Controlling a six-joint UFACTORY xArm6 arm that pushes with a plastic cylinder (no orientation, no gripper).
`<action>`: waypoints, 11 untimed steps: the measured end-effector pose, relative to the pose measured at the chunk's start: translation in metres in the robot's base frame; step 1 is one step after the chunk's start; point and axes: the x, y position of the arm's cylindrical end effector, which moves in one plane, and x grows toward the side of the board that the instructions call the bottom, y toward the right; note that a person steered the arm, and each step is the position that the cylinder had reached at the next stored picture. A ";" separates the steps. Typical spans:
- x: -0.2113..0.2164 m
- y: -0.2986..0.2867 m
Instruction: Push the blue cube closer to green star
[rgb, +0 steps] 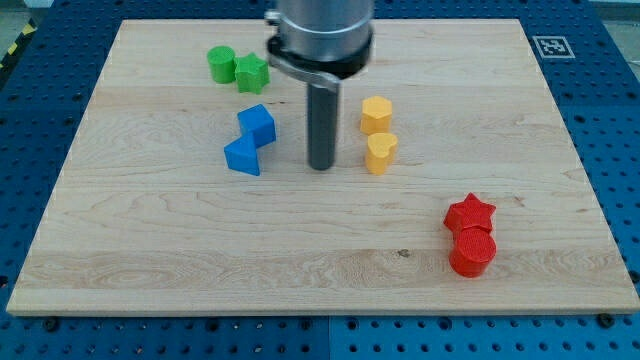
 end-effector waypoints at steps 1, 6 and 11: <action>-0.016 -0.031; -0.043 -0.105; -0.046 -0.075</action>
